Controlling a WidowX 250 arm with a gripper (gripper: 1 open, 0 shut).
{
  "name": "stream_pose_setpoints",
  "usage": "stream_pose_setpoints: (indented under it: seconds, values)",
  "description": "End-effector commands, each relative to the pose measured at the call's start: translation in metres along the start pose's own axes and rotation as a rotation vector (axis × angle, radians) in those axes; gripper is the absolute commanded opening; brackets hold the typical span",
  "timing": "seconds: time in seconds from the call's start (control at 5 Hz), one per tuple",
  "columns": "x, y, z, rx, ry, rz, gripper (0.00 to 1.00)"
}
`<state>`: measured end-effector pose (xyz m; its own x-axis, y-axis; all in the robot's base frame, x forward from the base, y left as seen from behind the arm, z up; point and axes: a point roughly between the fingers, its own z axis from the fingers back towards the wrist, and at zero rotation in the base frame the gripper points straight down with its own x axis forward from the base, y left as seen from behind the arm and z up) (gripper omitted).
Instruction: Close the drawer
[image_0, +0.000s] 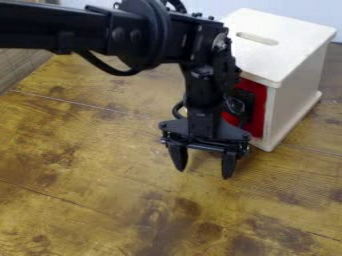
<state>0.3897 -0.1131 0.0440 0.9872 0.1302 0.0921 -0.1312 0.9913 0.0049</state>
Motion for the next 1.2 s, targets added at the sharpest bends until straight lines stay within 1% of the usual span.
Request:
stream_pose_setpoints:
  seconds: [0.0,0.2,0.4,0.6,0.8,1.0]
  values:
    - [0.006,-0.013,0.037,-0.041,-0.089,-0.022,1.0]
    - [0.008,0.002,0.04,-0.05,-0.093,-0.055,1.0]
    - [0.011,0.017,0.048,-0.061,-0.118,-0.084,1.0]
    - [0.014,0.021,0.053,-0.041,-0.088,-0.113,1.0]
    - [0.018,0.018,0.047,-0.042,-0.092,-0.142,1.0]
    - [0.021,0.016,0.04,-0.039,-0.078,-0.17,1.0]
